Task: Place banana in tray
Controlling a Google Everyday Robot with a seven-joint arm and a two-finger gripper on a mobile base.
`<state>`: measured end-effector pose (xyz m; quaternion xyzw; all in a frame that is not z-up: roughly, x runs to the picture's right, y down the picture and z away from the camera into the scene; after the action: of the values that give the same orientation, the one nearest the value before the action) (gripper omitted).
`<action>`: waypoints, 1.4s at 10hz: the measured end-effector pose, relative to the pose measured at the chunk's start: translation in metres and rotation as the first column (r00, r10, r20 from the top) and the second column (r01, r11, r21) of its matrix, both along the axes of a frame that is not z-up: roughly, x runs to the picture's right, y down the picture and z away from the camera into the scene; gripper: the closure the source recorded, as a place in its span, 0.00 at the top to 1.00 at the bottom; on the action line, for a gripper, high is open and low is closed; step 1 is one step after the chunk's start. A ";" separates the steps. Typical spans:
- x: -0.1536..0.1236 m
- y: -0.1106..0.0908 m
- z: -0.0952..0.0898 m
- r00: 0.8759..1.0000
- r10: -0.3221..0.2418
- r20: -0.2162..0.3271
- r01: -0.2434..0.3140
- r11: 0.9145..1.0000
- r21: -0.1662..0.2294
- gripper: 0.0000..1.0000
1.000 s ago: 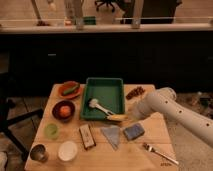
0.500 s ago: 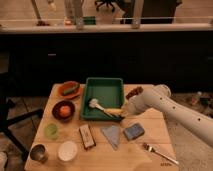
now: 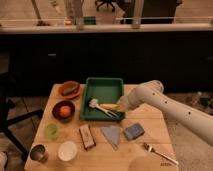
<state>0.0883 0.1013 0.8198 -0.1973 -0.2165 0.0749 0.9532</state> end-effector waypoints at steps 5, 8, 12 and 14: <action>-0.002 0.001 0.005 1.000 0.008 0.003 -0.008 1.000 -0.002 0.00; -0.021 -0.012 0.023 1.000 0.024 0.014 -0.024 1.000 0.003 0.00; -0.030 -0.020 0.038 0.997 0.078 -0.023 -0.078 0.997 0.005 0.00; -0.031 -0.022 0.047 0.990 0.119 -0.069 -0.120 0.993 -0.006 0.00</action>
<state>0.0576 0.0790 0.8670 -0.1863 -0.1945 0.1396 0.9529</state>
